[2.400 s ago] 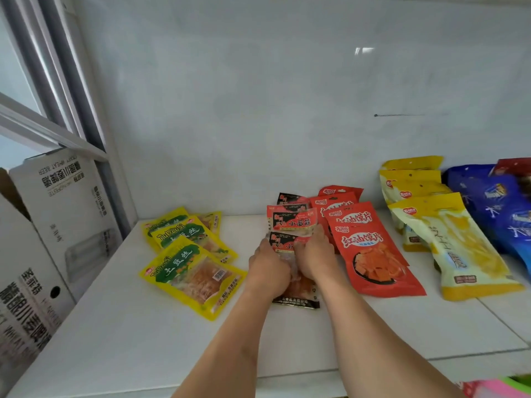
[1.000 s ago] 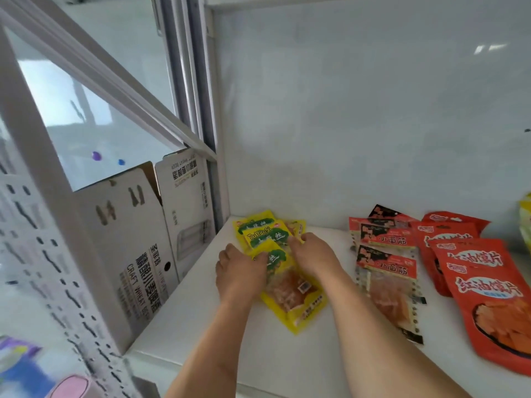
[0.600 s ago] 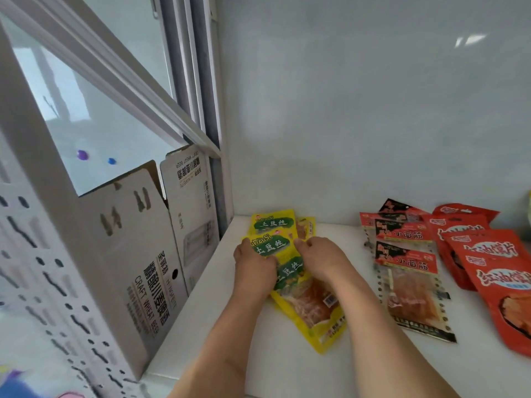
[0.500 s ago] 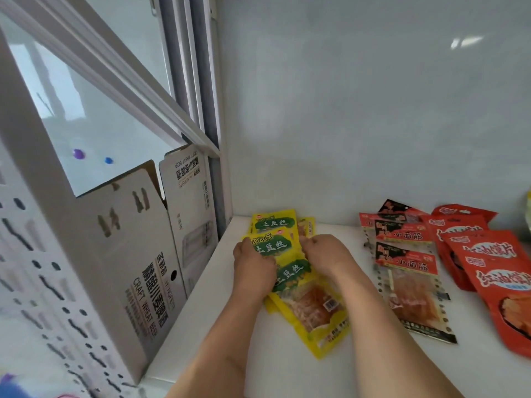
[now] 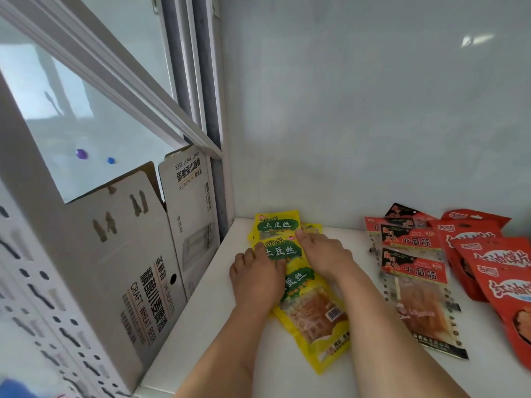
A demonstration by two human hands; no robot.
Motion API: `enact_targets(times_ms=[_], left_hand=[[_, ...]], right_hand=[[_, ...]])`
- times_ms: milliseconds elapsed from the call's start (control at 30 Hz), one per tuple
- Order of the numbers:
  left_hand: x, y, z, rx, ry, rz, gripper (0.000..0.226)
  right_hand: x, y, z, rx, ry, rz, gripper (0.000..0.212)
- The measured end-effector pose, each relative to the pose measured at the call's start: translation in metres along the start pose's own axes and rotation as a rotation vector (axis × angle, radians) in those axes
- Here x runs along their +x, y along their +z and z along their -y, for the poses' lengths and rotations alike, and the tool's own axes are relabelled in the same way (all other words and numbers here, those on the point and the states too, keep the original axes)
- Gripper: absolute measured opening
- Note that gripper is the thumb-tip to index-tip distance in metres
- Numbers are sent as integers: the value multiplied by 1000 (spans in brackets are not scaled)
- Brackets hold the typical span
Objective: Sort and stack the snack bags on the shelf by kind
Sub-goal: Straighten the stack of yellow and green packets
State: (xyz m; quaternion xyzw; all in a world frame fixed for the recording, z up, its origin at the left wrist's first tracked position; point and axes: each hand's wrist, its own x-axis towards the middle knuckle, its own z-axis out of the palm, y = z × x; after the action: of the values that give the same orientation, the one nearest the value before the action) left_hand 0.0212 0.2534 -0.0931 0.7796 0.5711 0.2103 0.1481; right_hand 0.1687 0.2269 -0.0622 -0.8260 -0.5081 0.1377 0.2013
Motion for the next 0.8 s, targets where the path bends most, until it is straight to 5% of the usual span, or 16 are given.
enact_targets(times_ms=[200, 667, 800], left_hand=[[-3, -3, 2, 37, 24, -1, 62], [-4, -4, 0, 35, 25, -7, 55], [-5, -6, -1, 20, 35, 4, 56]], right_hand=[[2, -11, 5, -50, 67, -94, 68], [-11, -8, 1, 86, 153, 58, 64], [-3, -9, -8, 115, 163, -22, 68]])
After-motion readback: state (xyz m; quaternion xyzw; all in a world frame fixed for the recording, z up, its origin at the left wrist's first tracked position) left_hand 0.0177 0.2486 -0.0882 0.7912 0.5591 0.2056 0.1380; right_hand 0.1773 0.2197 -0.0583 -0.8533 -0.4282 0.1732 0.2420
